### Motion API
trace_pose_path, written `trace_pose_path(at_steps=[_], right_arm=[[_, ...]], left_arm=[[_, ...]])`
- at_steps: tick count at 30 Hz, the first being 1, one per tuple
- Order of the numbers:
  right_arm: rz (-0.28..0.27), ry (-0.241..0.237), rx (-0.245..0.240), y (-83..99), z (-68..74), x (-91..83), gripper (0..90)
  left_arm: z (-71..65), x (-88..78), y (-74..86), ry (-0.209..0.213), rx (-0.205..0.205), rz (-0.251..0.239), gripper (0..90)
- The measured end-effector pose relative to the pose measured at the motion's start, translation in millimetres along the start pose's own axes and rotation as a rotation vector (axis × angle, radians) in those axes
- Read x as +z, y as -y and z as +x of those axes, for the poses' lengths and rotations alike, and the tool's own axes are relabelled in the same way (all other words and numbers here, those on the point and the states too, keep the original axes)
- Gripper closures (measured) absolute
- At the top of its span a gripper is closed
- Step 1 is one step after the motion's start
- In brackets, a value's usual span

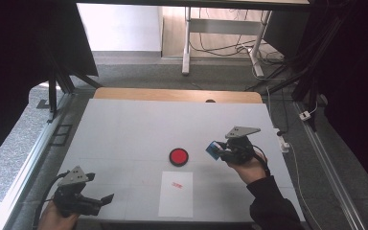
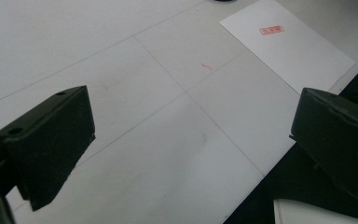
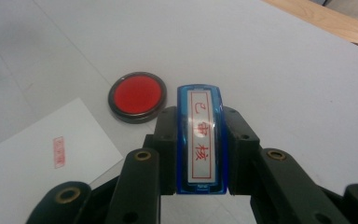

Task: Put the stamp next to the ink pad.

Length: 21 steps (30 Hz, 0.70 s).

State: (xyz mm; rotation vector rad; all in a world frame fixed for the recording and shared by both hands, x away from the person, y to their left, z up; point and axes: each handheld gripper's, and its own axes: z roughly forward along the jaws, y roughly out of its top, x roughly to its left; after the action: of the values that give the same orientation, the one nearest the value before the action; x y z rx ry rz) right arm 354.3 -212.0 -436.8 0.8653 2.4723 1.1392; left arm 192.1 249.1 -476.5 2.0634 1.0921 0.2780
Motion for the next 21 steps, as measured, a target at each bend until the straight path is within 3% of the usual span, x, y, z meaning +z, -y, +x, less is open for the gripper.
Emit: trace_pose_path(at_steps=[21], right_arm=[[0.084,0.096,0.013,16.6,-20.9,19.9,70.4]], left_arm=[[-0.5,1.1,-0.8,-0.002,-0.007,0.010,0.0]])
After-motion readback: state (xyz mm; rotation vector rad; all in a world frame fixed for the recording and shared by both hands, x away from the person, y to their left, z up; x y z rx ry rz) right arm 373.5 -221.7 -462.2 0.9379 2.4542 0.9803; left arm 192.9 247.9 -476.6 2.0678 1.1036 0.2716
